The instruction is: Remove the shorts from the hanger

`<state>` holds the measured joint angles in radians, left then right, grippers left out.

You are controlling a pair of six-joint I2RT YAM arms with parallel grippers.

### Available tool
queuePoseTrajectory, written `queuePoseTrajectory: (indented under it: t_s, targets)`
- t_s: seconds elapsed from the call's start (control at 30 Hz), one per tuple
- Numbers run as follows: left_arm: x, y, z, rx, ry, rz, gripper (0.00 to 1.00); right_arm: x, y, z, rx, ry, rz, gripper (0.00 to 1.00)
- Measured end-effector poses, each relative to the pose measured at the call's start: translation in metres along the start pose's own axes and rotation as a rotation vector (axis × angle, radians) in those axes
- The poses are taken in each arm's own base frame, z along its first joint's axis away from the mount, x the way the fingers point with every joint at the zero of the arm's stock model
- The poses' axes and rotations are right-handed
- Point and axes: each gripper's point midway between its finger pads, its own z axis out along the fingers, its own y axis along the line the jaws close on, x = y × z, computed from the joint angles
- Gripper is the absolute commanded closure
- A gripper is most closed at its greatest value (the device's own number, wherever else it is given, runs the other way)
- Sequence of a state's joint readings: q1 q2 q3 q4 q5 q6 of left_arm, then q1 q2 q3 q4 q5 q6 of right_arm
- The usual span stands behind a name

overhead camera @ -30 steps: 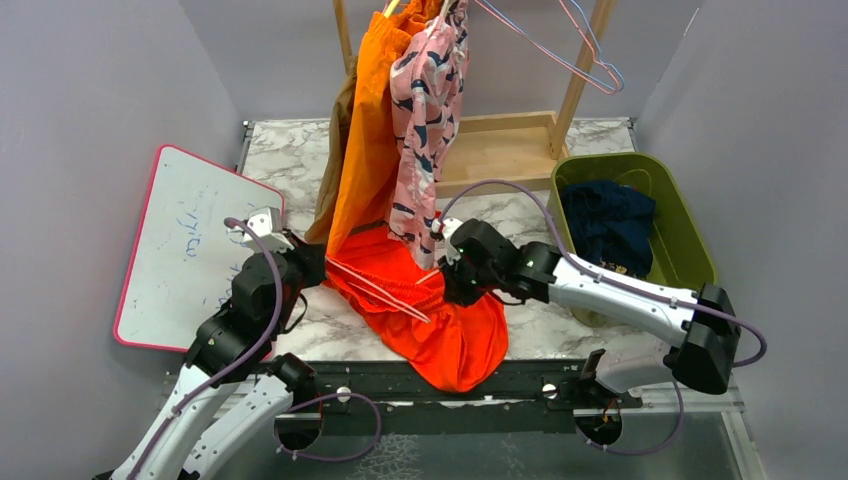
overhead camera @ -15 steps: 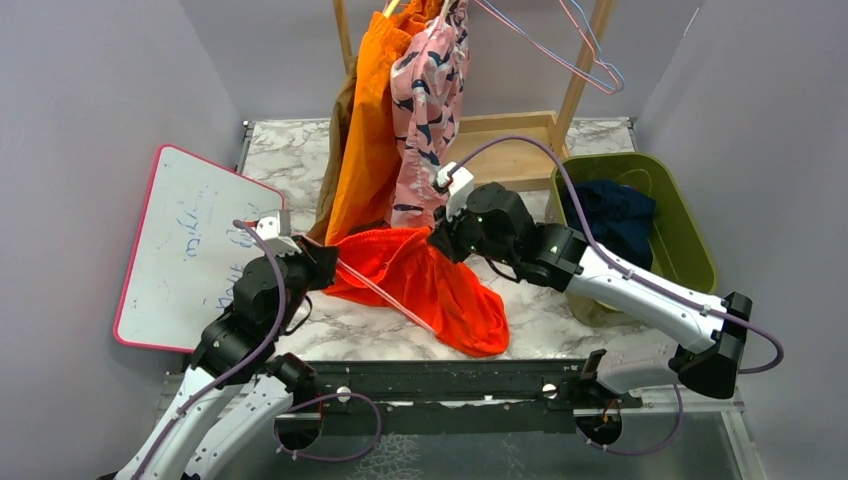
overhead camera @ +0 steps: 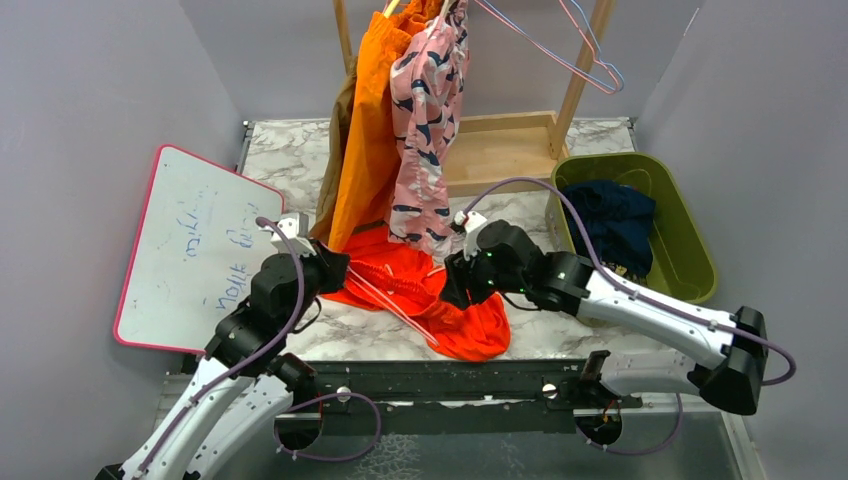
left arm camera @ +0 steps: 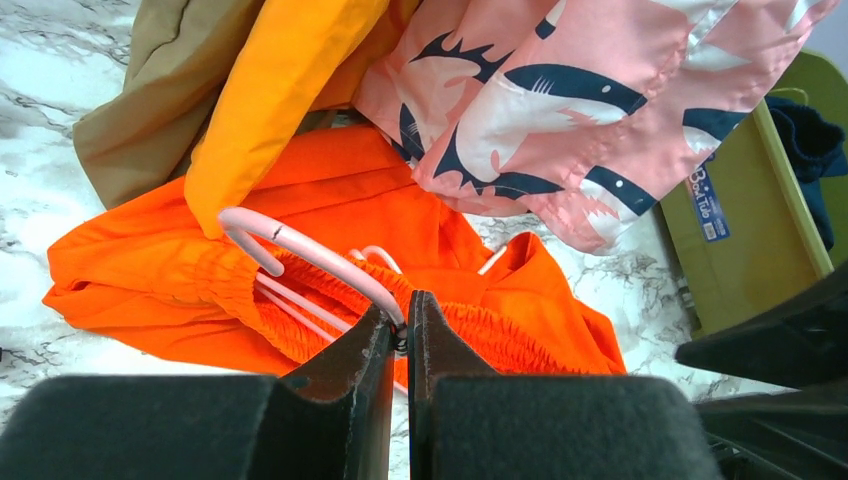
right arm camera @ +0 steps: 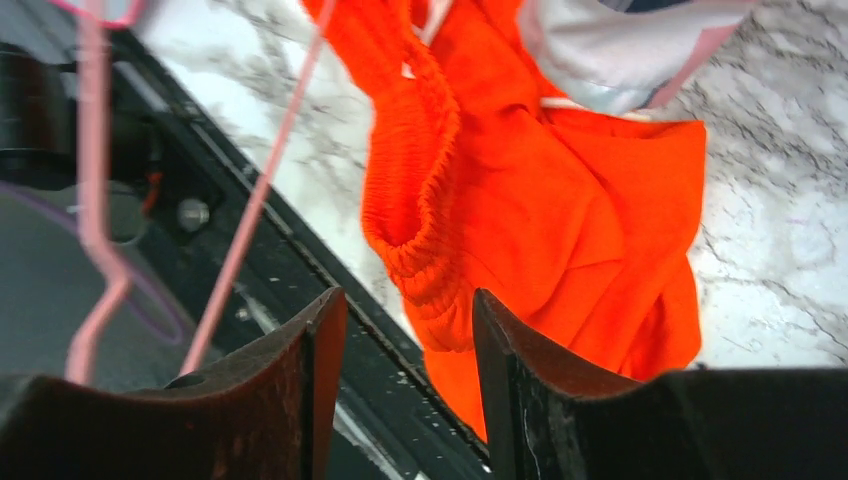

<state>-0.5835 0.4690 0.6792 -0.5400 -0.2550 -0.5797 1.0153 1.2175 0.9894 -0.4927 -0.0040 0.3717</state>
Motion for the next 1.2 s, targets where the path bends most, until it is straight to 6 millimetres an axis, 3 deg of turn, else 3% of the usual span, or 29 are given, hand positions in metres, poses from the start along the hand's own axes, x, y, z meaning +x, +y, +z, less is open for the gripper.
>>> queuePoseTrajectory:
  t_s: [0.13,0.27,0.5,0.67,0.77,0.9,0.97,1.13,1.2]
  targets:
    - [0.001,-0.001,0.002,0.003,0.004,0.000,1.00,-0.016,0.024,-0.023,-0.125,-0.067,0.016,0.39]
    - [0.001,-0.001,0.003,0.004,0.003,0.000,1.00,-0.017,0.050,-0.030,-0.265,-0.047,0.005,0.39]
    - [0.004,-0.003,0.013,-0.005,0.020,0.001,1.00,-0.006,0.097,-0.029,-0.428,0.032,-0.063,0.40]
    - [0.005,-0.004,0.017,-0.005,0.027,0.001,1.00,0.002,0.106,-0.016,-0.414,0.091,-0.101,0.48]
    - [0.005,-0.005,0.017,-0.003,0.027,0.000,1.00,0.014,0.096,-0.004,-0.357,0.140,-0.099,0.59]
    - [0.006,-0.005,0.017,-0.003,0.032,0.001,1.00,0.022,0.080,0.004,-0.270,0.167,-0.097,0.90]
    - [0.006,-0.005,0.017,-0.001,0.032,0.001,0.92,0.022,0.075,0.005,-0.239,0.166,-0.096,0.99]
    - [0.011,-0.008,0.015,0.023,0.056,0.016,0.50,0.024,0.065,0.001,-0.192,0.164,-0.094,0.99]
    - [0.012,-0.012,0.013,0.047,0.063,0.024,0.38,0.024,0.065,-0.008,-0.198,0.147,-0.093,0.99]
